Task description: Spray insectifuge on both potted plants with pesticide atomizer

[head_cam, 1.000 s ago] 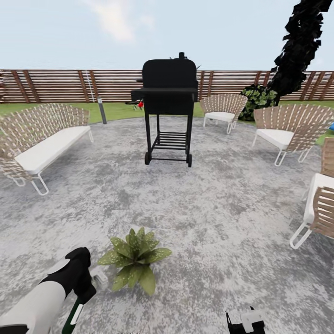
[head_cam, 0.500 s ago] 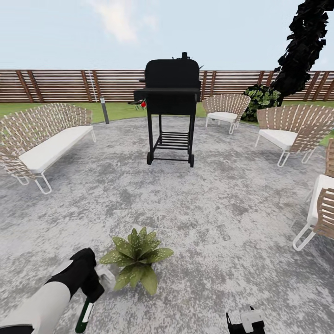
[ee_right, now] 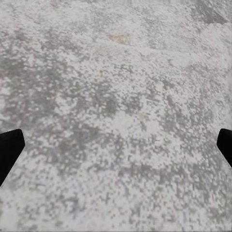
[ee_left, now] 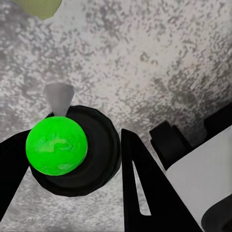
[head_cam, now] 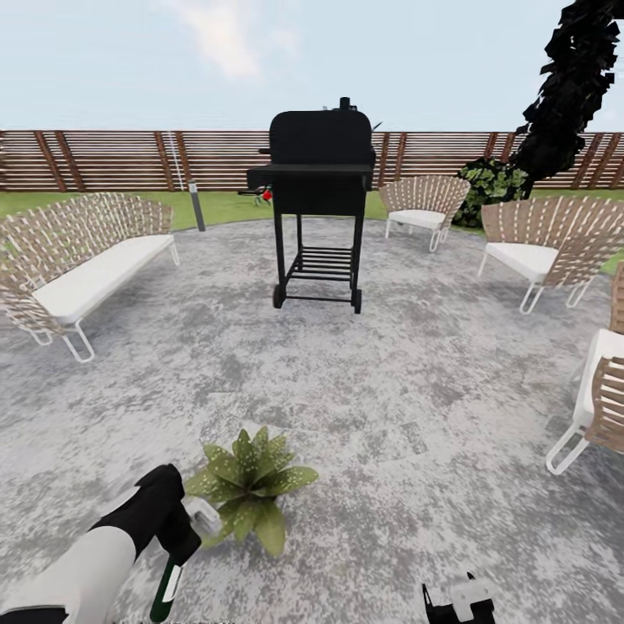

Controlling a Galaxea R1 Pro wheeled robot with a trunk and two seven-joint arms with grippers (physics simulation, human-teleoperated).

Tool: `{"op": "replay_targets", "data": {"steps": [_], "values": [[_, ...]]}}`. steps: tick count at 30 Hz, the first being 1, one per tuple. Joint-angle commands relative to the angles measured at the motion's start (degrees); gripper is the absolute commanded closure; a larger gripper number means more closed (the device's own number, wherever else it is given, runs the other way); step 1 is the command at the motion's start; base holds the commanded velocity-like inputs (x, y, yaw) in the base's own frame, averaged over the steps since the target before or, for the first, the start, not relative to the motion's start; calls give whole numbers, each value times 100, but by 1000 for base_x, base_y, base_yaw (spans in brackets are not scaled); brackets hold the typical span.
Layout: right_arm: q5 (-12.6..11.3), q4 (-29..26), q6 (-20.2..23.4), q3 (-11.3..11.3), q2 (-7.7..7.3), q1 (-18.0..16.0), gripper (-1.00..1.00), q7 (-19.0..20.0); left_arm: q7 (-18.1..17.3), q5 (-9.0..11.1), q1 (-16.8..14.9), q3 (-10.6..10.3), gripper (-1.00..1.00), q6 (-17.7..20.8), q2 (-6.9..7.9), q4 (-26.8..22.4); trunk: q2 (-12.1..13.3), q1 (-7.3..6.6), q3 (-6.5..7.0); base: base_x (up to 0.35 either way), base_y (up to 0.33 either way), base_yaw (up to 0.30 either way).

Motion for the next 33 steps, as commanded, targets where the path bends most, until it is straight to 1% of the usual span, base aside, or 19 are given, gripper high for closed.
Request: {"op": "replay_targets", "data": {"steps": [1,15,20,26,31,33], "values": [[62,7,-14,-21,0,-4,-100,-39,-39,-31,-1,12,100,39,-6,-15,-2,-1,-5,1,-1,233],[62,14,-14,-17,1,-4,-100,-39,-37,-23,-2,20,100,39,-11,-74,-2,-1,-5,0,0,273],[62,12,-14,-17,1,-4,-100,-39,-37,-23,-1,21,100,39,-17,-75,-2,-1,-5,-11,-7,58],[62,15,-14,-17,1,-4,-100,-39,-17,-14,0,21,100,39,-47,-69,-2,-1,-5,-198,-164,17],[62,14,-14,-17,5,-4,-100,-39,-4,-6,-1,21,100,39,-148,-73,-2,-1,-5,-123,-258,222],[62,16,-14,-17,7,-4,-100,-39,-3,-6,-2,21,100,39,-160,-76,-2,-1,-5,-13,-197,266]]}}
